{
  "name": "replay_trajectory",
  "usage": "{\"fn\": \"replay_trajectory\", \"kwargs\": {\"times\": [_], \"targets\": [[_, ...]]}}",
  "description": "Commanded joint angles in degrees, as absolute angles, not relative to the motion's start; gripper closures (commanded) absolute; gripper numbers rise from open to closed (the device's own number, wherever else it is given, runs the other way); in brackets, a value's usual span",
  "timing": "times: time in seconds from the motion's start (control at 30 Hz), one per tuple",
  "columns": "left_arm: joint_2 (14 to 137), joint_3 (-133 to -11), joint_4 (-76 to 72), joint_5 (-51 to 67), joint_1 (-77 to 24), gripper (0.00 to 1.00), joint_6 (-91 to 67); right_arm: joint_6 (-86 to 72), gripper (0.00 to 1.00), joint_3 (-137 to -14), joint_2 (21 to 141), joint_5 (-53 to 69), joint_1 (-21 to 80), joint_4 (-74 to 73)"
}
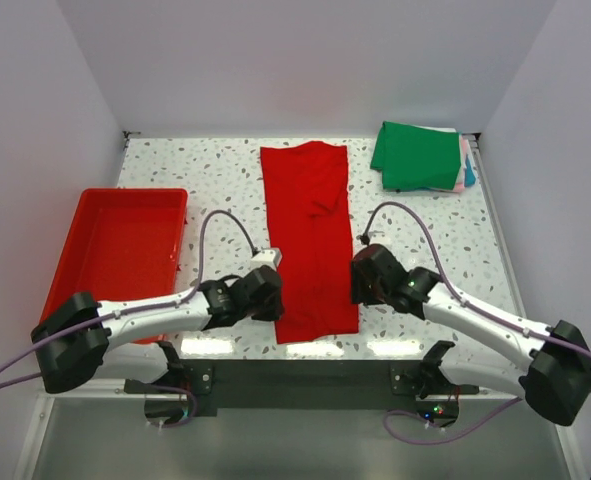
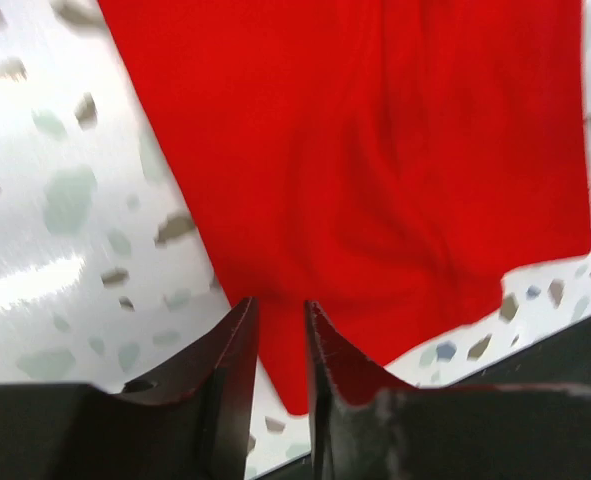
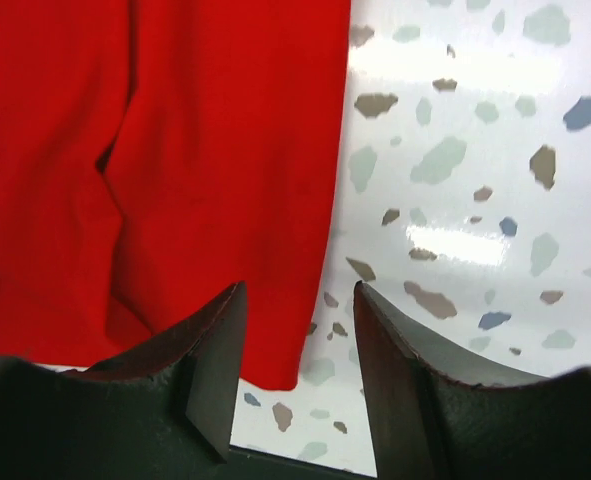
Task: Fold and stack the t-shirts
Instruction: Fold the tshirt
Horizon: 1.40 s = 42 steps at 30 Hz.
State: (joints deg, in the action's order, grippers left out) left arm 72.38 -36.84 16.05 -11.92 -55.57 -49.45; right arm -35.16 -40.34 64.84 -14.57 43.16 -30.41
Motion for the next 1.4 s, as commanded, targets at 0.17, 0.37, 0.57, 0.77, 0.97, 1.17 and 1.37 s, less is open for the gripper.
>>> {"fn": "replay_trajectory", "kwargs": {"times": [0.17,0.37,0.57,0.77,0.97,1.17,1.37], "targets": [[69.87,-31.37,13.53,-18.98,-66.00,0.61,-59.59,-48.68,0.51,-34.54,58.62,-22.58,56.49,-30.76],[72.77,-32.61,15.20,-21.18,-68.82,0.60,-61.08,-53.17,0.52,-34.45,62.13,-26.98,61.26,-31.99],[73.30,-32.70,16.70,-22.85,-69.87,0.61,-61.79,-54.58,0.52,-33.31,64.33,-27.60,63.10,-30.59],[74.00,-32.43,15.47,-22.24,-70.14,0.65,-61.17,-55.28,0.57,-32.17,66.71,-27.42,63.37,-28.48],[74.79,-31.82,14.94,-21.97,-70.22,0.74,-60.91,-55.72,0.66,-31.29,66.97,-27.51,63.37,-28.04],[73.92,-31.64,15.47,-21.97,-70.14,0.99,-61.00,-56.51,0.91,-30.15,65.22,-27.42,63.46,-28.91],[67.43,-29.89,18.01,-23.38,-70.14,1.00,-63.02,-58.79,1.00,-28.30,59.43,-28.83,63.37,-34.17]]}}
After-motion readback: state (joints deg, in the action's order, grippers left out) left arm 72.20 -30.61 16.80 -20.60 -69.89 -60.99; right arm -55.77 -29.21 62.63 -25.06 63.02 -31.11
